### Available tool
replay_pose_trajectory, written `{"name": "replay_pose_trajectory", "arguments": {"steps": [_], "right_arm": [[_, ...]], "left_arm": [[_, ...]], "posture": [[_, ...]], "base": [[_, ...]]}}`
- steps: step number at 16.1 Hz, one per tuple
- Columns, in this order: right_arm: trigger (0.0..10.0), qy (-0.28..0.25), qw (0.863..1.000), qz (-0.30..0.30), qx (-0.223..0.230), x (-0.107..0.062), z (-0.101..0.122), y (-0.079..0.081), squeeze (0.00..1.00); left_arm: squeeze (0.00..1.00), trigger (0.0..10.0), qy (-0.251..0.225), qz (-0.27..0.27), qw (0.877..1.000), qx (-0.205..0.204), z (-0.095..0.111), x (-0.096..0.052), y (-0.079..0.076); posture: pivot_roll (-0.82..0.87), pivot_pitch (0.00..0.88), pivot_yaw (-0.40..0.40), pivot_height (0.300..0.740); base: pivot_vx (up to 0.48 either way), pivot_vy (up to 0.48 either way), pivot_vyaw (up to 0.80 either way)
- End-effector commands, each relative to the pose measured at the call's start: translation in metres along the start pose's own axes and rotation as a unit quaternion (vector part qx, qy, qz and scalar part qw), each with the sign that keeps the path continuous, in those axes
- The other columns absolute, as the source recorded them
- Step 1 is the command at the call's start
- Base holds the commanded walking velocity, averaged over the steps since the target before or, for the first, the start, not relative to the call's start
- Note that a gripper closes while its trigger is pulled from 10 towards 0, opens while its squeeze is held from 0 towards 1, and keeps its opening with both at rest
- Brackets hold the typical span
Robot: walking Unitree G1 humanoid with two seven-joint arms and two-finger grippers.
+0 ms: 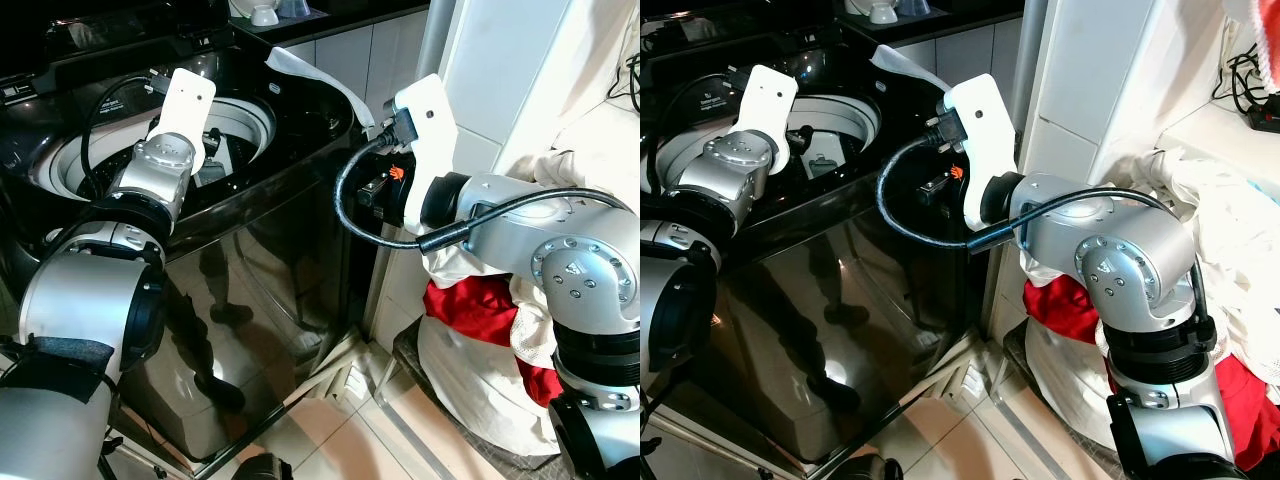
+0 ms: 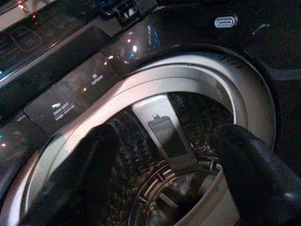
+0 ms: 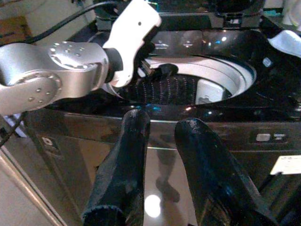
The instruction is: Clothes washing
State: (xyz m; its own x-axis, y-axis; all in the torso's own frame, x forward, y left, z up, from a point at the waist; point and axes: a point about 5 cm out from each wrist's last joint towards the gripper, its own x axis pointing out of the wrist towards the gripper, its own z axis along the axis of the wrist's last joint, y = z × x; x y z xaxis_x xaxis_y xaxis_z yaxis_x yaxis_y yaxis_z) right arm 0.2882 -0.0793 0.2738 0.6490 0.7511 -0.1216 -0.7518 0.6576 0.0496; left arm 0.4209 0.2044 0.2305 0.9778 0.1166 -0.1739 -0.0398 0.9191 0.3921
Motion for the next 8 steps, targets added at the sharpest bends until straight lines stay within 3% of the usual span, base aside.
{"name": "replay_pose_trajectory", "arguments": {"steps": [1,2,3,4,5,6,8], "right_arm": [[10.0,-0.001,0.999,-0.046,0.008,-0.002,-0.001,-0.014,0.0],[10.0,0.002,0.991,-0.131,0.003,-0.004,-0.005,-0.036,0.0],[10.0,0.007,0.984,-0.176,-0.003,-0.007,-0.007,-0.048,0.0],[10.0,0.021,0.97,-0.242,-0.023,-0.015,-0.012,-0.067,0.0],[10.0,0.046,0.946,-0.318,-0.042,-0.033,-0.021,-0.095,0.0],[10.0,0.063,0.933,-0.353,-0.037,-0.048,-0.028,-0.112,1.0],[10.0,0.077,0.906,-0.414,-0.035,-0.073,-0.034,-0.139,1.0]], "left_arm": [[1.0,10.0,-0.01,-0.005,1.0,-0.023,0.006,0.0,0.0],[1.0,10.0,-0.009,-0.035,0.995,-0.089,0.007,0.0,-0.01],[0.98,10.0,-0.009,-0.058,0.991,-0.118,0.007,0.0,-0.017],[0.0,10.0,0.0,-0.085,0.986,-0.143,0.004,0.0,-0.028],[0.0,10.0,0.002,-0.131,0.975,-0.177,0.001,-0.002,-0.045],[0.0,10.0,-0.011,-0.168,0.969,-0.181,-0.001,-0.004,-0.056],[0.0,10.0,-0.062,-0.236,0.956,-0.16,0.0,-0.011,-0.07]], "posture": [[-0.04,0.0,0.078,0.74],[-0.04,0.0,0.083,0.74],[-0.04,0.0,0.082,0.74],[-0.04,0.0,0.081,0.74],[-0.03,0.0,0.077,0.74],[-0.03,0.0,0.072,0.74],[-0.03,0.0,0.072,0.74]], "base": [[0.0,0.0,0.0],[0.0,0.0,0.0],[0.0,0.0,0.0],[0.0,0.0,0.0],[0.0,0.0,0.0],[0.0,0.0,0.0],[0.0,0.0,0.0]]}}
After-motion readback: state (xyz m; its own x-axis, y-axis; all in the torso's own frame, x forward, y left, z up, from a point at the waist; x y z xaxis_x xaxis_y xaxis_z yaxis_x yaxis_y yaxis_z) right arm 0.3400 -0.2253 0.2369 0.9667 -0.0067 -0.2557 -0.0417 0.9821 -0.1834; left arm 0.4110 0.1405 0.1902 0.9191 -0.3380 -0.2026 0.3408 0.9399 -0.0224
